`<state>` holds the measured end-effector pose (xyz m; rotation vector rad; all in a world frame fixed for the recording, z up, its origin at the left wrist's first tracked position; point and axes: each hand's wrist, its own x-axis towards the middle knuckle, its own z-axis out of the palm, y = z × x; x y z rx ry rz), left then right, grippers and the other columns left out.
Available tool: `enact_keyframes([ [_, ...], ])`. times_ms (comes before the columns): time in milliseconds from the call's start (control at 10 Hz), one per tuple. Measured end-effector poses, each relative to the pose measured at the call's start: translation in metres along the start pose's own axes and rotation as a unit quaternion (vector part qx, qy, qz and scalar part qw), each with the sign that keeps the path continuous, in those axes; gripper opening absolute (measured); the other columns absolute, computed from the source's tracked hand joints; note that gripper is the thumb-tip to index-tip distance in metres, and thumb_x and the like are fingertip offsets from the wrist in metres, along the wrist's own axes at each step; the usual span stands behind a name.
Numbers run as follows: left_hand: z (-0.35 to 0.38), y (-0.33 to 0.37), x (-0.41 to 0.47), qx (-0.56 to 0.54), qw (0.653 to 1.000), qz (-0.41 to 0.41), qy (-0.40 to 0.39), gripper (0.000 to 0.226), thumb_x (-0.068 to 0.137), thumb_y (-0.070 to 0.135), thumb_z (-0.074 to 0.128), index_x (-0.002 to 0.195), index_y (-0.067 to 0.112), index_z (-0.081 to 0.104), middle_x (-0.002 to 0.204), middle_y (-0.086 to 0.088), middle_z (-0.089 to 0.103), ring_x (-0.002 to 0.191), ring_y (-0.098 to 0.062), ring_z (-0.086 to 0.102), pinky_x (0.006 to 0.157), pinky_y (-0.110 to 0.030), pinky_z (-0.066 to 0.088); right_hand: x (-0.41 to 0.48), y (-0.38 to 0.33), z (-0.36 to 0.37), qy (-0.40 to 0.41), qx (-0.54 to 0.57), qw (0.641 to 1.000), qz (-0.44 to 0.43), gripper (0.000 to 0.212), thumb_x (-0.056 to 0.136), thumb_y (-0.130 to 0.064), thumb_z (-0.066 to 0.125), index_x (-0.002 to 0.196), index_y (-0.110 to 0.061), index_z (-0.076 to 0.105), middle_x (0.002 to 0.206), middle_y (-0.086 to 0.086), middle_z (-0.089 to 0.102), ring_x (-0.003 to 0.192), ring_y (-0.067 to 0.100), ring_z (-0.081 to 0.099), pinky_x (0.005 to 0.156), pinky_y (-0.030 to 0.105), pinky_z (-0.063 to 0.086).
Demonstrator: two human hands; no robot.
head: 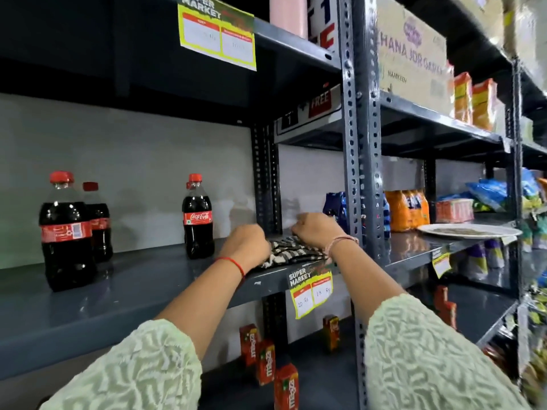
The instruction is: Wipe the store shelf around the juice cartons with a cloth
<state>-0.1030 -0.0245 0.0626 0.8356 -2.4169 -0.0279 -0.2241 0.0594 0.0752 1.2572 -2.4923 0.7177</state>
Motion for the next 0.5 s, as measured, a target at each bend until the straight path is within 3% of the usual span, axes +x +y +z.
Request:
enact_keyframes([
  [100, 0.003, 0.004, -0.003, 0.023, 0.995, 0.016, -0.095, 0.033, 0.094, 0.023, 0.040, 0.105, 0.000, 0.060, 0.118, -0.022, 0.060, 0.104, -0.034, 0.056, 0.074, -0.028, 0.041, -0.015, -0.007, -0.002, -0.133, -0.010, 0.991, -0.018, 0.044, 0.099, -0.029, 0.032, 0.124, -0.001, 0.054, 0.112, 0.019, 0.063, 0.099, 0.027, 0.060, 0.084, 0.030, 0.045],
  [200, 0.004, 0.009, -0.007, 0.053, 0.991, 0.043, -0.113, 0.035, 0.097, 0.017, 0.031, 0.113, 0.000, 0.056, 0.126, -0.022, 0.055, 0.111, -0.033, 0.051, 0.086, -0.032, 0.041, -0.020, -0.004, 0.000, -0.160, -0.018, 0.987, -0.017, 0.045, 0.101, -0.027, 0.029, 0.133, -0.001, 0.047, 0.141, 0.021, 0.047, 0.126, 0.030, 0.047, 0.102, 0.031, 0.037],
  [300, 0.003, 0.012, -0.010, 0.045, 0.990, 0.054, -0.119, 0.036, 0.098, 0.015, 0.027, 0.117, 0.000, 0.053, 0.129, -0.021, 0.053, 0.114, -0.033, 0.049, 0.090, -0.034, 0.040, -0.017, -0.002, 0.000, -0.168, -0.035, 0.985, -0.024, 0.047, 0.102, -0.032, 0.027, 0.138, -0.006, 0.043, 0.149, 0.018, 0.038, 0.134, 0.029, 0.040, 0.109, 0.032, 0.031],
  [400, 0.005, 0.011, -0.013, -0.003, 0.993, 0.031, -0.113, 0.037, 0.099, 0.014, 0.023, 0.122, -0.001, 0.048, 0.134, -0.023, 0.047, 0.119, -0.034, 0.045, 0.095, -0.035, 0.035, -0.014, 0.002, 0.006, -0.159, -0.034, 0.986, -0.026, 0.046, 0.101, -0.031, 0.026, 0.134, -0.006, 0.047, 0.146, 0.018, 0.042, 0.131, 0.030, 0.043, 0.109, 0.036, 0.032],
  [500, -0.010, 0.002, -0.028, -0.056, 0.993, 0.006, -0.100, 0.040, 0.100, 0.019, 0.023, 0.132, 0.001, 0.036, 0.143, -0.021, 0.037, 0.129, -0.033, 0.035, 0.102, -0.035, 0.029, -0.020, 0.001, 0.012, -0.026, 0.031, 0.998, -0.043, 0.045, 0.102, -0.030, 0.027, 0.134, -0.007, 0.047, 0.144, 0.017, 0.045, 0.133, 0.030, 0.043, 0.113, 0.039, 0.032],
])
